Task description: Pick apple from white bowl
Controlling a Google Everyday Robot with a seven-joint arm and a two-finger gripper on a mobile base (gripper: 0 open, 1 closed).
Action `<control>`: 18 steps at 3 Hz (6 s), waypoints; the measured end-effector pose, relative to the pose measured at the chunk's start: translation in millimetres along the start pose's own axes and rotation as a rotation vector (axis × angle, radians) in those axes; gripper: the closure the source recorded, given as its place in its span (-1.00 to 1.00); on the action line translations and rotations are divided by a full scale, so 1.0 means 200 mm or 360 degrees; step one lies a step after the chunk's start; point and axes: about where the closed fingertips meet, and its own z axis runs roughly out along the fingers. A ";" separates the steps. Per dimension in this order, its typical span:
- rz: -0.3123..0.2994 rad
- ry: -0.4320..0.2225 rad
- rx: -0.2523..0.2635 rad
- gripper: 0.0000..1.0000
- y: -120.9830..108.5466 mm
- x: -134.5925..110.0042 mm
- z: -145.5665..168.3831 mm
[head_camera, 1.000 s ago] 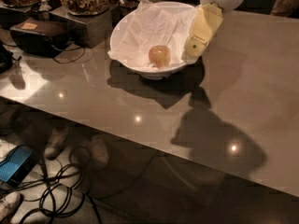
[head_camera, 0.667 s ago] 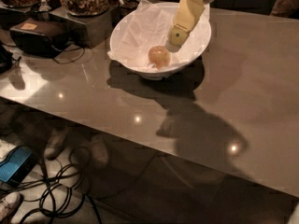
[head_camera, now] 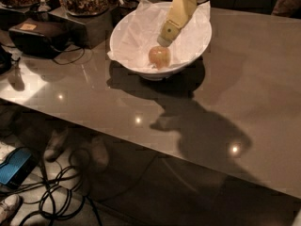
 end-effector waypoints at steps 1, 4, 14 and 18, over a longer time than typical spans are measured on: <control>0.0080 -0.0040 0.0014 -1.00 -0.07 -0.06 0.08; 0.0299 0.0034 0.0042 -0.74 -0.21 -0.05 0.27; 0.0383 0.0314 -0.0171 -0.32 -0.30 0.11 0.91; 0.0268 0.0171 -0.0128 1.00 -0.21 0.08 0.66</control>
Offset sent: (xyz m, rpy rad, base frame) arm 0.0545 0.0066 -0.0254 0.0520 0.0359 -0.1790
